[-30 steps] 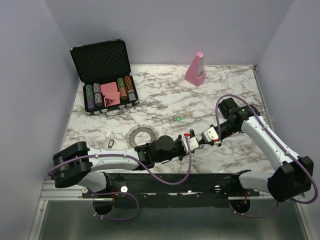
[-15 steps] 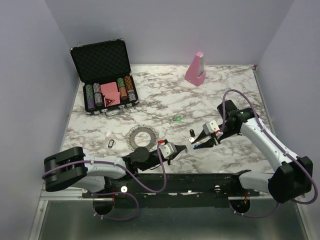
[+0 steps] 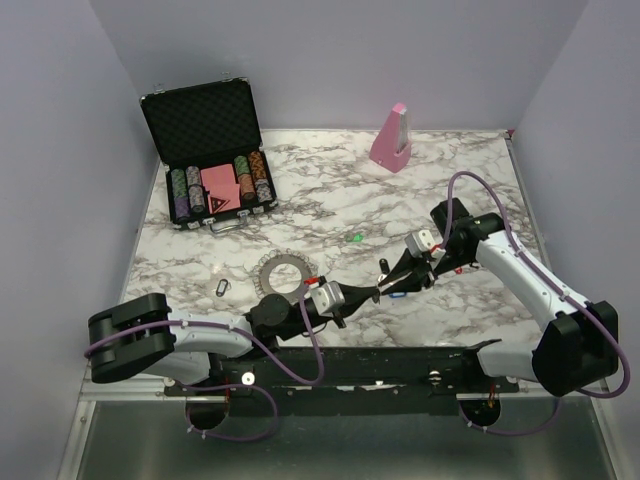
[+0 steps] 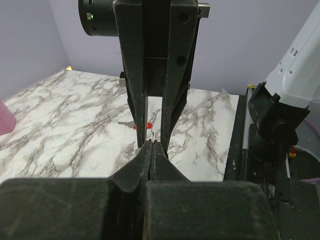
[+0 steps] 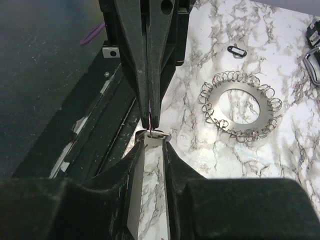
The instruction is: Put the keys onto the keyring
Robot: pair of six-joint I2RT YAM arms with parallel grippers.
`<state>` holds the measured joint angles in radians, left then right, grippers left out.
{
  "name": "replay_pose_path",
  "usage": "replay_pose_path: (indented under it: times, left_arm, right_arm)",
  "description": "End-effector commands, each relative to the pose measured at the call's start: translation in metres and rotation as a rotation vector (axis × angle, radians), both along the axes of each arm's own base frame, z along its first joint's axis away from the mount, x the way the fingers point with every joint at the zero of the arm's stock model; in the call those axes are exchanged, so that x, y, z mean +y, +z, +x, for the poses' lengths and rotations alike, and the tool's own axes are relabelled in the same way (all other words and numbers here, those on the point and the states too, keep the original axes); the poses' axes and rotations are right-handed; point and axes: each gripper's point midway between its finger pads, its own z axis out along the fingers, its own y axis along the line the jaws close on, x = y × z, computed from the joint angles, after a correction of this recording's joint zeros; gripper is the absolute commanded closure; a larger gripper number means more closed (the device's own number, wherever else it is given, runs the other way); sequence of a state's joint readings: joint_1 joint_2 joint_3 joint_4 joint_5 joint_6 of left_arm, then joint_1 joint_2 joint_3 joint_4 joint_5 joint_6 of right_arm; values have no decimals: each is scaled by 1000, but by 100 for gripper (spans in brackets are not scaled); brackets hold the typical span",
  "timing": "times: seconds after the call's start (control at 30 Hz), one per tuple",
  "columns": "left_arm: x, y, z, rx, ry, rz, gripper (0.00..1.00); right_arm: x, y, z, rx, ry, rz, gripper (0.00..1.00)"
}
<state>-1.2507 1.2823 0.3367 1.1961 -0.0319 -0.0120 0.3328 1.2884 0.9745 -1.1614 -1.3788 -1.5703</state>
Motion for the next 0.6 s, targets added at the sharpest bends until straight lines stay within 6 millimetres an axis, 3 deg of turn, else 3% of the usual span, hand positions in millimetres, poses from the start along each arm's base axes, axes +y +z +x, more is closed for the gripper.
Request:
replay_pose_path:
  times: [0.0,0.57]
  left_arm:
    - [-5,14,-6,-9,-37,-47,100]
    - [-5,9,-2,1,-16,-33,100]
  right_arm:
    - [3,14,-3,18,4,57,72]
    - [4,17,-4,26,6,75,82]
